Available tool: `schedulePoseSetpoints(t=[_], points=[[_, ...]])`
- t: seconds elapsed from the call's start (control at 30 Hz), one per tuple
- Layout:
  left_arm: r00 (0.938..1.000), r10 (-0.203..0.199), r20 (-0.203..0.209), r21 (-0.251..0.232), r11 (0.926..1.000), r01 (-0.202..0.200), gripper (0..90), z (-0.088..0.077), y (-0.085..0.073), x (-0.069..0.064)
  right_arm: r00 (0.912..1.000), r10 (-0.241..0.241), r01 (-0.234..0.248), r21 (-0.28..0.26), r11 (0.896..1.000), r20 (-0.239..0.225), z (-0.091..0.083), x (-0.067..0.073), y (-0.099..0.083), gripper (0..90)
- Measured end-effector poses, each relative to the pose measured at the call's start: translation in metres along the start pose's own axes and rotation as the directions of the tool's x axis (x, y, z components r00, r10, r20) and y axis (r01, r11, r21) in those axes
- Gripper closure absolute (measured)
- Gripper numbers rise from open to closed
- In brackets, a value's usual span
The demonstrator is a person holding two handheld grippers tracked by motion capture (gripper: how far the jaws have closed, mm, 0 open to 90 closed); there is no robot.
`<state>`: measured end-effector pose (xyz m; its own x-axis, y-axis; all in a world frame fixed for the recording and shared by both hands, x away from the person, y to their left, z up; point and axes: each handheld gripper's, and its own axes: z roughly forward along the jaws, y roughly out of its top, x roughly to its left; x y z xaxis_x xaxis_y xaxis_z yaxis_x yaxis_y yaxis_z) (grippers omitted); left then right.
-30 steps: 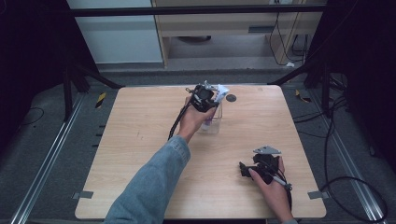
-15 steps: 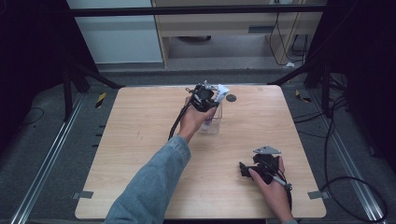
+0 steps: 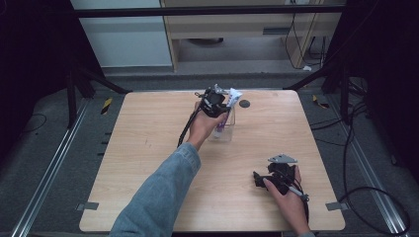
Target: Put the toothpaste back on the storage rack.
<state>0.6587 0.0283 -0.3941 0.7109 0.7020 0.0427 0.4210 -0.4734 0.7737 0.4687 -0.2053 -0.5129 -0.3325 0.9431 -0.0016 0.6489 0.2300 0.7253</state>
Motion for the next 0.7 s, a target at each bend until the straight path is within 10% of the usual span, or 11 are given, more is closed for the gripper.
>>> schedulePoseSetpoints(t=[0.7], points=[[0.9999,0.008,-0.009,-0.015,0.9999,-0.008,75.1,-0.0099,0.0012,0.0015,1.0,-0.001,0.001,-0.001,1.0,-0.001,0.0,-0.0001,0.0,0.3]])
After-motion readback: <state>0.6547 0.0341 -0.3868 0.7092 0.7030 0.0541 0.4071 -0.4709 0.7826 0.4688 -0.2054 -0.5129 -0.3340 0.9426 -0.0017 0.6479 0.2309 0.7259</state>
